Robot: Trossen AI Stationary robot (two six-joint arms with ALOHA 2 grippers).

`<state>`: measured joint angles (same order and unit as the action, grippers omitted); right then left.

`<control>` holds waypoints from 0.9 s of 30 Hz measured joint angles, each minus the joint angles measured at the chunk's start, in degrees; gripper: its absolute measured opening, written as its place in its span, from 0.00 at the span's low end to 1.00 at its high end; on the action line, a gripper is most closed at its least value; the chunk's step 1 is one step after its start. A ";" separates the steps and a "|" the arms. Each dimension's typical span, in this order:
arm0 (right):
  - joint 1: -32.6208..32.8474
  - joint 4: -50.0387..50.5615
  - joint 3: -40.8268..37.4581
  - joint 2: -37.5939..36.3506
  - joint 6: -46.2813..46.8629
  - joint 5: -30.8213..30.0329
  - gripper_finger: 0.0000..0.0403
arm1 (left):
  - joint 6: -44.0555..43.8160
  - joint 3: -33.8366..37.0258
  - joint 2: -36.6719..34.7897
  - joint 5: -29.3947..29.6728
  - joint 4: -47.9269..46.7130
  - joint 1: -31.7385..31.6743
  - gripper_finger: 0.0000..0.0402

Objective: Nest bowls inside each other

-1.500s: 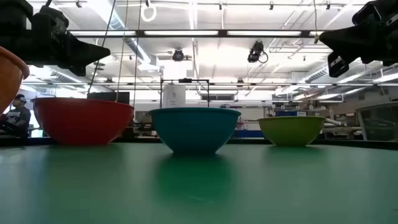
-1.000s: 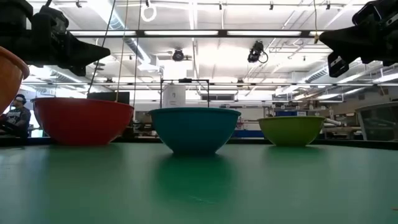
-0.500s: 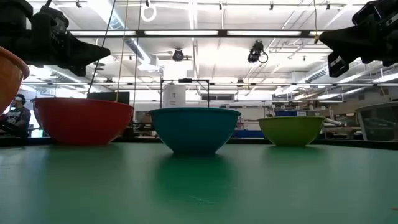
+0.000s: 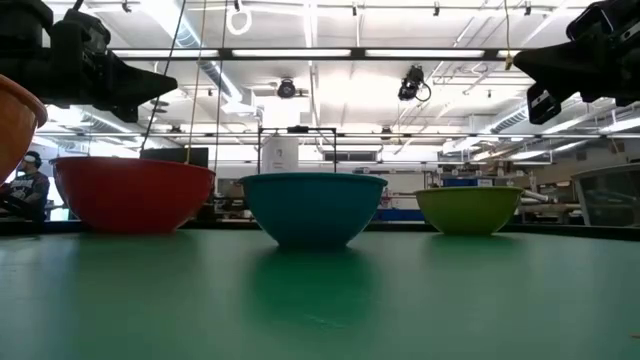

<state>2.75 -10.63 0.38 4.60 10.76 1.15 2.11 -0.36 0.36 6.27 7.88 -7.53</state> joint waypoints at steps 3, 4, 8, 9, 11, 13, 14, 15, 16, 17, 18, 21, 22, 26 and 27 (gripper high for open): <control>0.01 0.00 -0.01 -0.02 0.01 0.00 0.05 | 0.01 0.00 0.00 0.01 0.00 0.00 0.05; 0.00 0.00 -0.01 -0.02 0.02 0.00 0.05 | 0.00 -0.01 0.00 0.01 0.02 0.00 0.05; 0.01 0.00 -0.01 -0.02 0.02 0.00 0.05 | 0.00 -0.01 0.00 0.01 0.00 0.00 0.05; 0.00 0.00 -0.01 -0.01 0.01 -0.01 0.05 | 0.02 -0.02 0.00 0.02 0.00 0.00 0.05; 0.01 0.00 -0.01 -0.02 0.02 -0.01 0.05 | 0.00 0.00 0.00 -0.01 0.00 0.00 0.05; 0.00 0.00 -0.02 0.00 0.00 0.00 0.05 | 0.01 0.00 0.00 0.00 0.00 0.00 0.05; 0.00 0.00 0.00 0.00 0.02 0.00 0.05 | 0.00 -0.02 0.00 -0.01 0.00 0.00 0.05; 0.01 0.00 -0.01 -0.02 0.00 0.00 0.05 | 0.00 0.00 0.00 -0.01 0.04 0.00 0.05; 0.00 0.00 -0.02 -0.02 0.02 0.00 0.05 | 0.00 0.00 0.00 0.02 0.39 0.00 0.05; 0.01 0.00 -0.01 -0.02 0.01 0.00 0.05 | 0.00 0.00 0.00 -0.01 1.02 0.00 0.05; 0.01 0.00 0.00 -0.02 0.02 0.00 0.05 | 0.00 0.00 0.00 0.01 1.49 0.00 0.05; 0.00 -0.03 -0.01 -0.02 -0.71 -0.07 0.05 | -1.70 0.00 -0.04 -0.01 1.76 0.00 0.05; 0.00 -0.11 -0.02 -0.02 -2.25 -0.60 0.05 | -3.03 -0.01 -0.04 -0.01 1.67 0.00 0.05; 0.01 -2.50 0.00 0.00 -9.28 -4.74 0.05 | -5.73 -0.02 -0.02 -0.01 1.66 0.00 0.05; 0.00 -3.56 -0.01 0.00 -10.49 -5.58 0.05 | -5.73 0.00 -0.02 -0.01 1.64 0.00 0.05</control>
<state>2.74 -14.19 0.37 4.60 0.27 -4.43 -3.62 -0.36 0.34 6.26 9.52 -7.53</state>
